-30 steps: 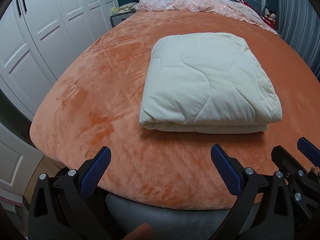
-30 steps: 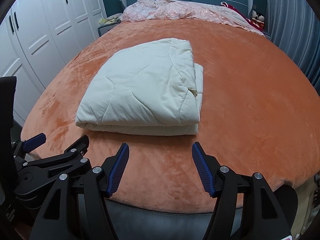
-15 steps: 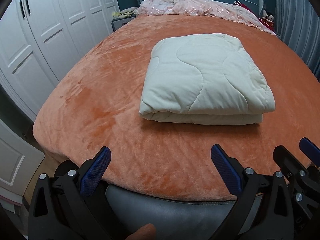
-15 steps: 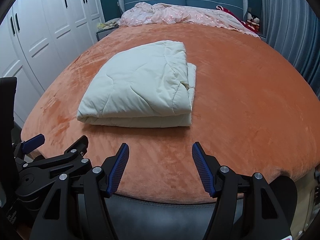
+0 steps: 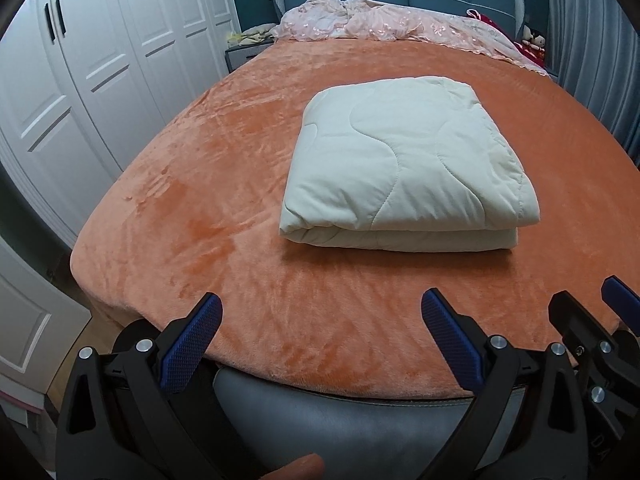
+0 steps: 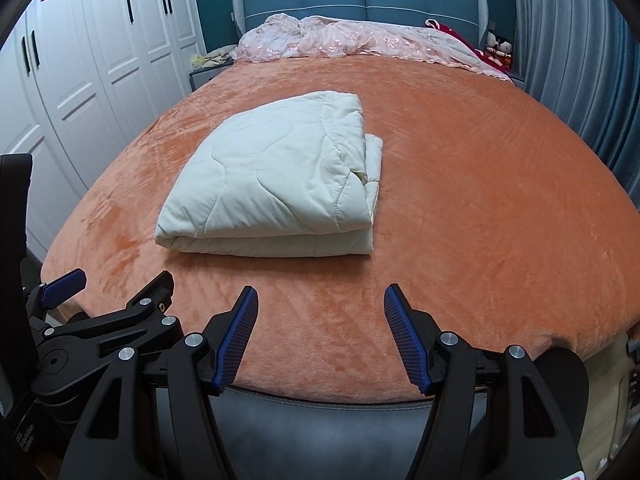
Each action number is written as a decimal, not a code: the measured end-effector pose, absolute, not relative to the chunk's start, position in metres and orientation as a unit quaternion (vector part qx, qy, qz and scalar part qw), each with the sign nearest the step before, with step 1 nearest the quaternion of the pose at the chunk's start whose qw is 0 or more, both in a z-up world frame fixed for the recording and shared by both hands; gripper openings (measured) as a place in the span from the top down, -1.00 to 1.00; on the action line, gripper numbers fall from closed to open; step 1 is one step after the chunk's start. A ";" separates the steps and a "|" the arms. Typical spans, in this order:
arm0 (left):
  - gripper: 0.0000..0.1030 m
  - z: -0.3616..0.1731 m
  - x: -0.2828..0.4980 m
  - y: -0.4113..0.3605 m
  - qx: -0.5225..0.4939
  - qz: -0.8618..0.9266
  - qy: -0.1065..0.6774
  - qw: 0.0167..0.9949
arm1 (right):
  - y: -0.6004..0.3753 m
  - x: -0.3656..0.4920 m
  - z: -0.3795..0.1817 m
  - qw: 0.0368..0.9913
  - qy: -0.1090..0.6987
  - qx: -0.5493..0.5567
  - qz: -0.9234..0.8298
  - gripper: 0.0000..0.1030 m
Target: Fold large clothes
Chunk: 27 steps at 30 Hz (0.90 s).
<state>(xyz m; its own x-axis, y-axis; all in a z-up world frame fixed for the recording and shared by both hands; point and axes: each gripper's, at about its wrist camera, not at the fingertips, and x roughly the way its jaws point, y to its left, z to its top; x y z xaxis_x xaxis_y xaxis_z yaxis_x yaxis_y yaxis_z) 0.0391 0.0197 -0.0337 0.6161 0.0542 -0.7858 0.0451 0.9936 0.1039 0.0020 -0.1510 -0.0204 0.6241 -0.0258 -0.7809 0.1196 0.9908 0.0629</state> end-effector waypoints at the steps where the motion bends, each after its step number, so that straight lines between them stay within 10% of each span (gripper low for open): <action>1: -0.89 -0.033 0.039 0.020 0.055 0.002 0.436 0.898 | -0.150 0.001 -0.020 0.900 0.430 0.054 -0.041 -0.24; 27: -0.70 -0.031 0.035 0.024 0.046 -0.008 0.424 0.904 | -0.140 -0.005 -0.014 0.906 0.416 0.051 -0.055 -0.25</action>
<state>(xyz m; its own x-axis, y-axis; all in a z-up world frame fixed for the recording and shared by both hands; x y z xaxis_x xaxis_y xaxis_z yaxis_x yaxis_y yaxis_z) 0.0353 0.0236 -0.0314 0.6395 0.0245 -0.7684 0.0543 0.9956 0.0769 -0.0046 -0.1403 -0.0139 0.6473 -0.0569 -0.7601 0.1414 0.9889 0.0464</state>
